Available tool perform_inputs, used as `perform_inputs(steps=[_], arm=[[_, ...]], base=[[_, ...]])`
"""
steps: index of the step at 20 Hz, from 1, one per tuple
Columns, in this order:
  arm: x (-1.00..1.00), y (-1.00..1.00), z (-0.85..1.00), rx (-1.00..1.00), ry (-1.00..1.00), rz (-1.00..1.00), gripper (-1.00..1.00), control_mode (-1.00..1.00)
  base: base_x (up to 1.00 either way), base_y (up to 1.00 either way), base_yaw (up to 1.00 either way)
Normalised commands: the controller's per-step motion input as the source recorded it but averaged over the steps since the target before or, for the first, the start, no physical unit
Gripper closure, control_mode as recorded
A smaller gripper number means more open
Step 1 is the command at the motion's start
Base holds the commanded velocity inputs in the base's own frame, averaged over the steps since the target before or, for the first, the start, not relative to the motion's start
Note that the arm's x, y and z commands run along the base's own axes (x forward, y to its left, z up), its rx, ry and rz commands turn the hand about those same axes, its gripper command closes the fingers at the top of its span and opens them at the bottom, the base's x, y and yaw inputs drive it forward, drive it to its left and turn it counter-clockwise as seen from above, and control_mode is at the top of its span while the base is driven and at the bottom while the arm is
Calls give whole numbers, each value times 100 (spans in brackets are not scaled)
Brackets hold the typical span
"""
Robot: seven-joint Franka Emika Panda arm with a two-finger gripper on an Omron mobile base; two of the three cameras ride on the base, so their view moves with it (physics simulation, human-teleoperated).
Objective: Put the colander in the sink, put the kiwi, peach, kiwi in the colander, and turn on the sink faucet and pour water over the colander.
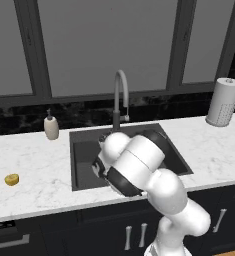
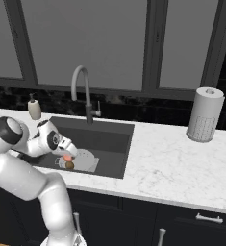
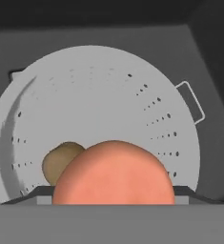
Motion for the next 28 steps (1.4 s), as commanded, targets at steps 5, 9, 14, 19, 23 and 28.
perform_inputs(steps=[5,9,14,19,23,28], arm=[[23,-16,-36,0,0,0,100,-100],[8,-24,-19,0,0,0,100,-100],[3,-18,-6,1,0,0,-100,-100],[-18,-6,0,4,-2,0,-100,-100],[-46,10,35,4,-12,2,-100,-100],[-39,50,80,0,-19,0,-100,-100]], base=[[0,0,0],[0,0,0],[0,0,0],[0,0,0],[0,0,0],[0,0,0]])
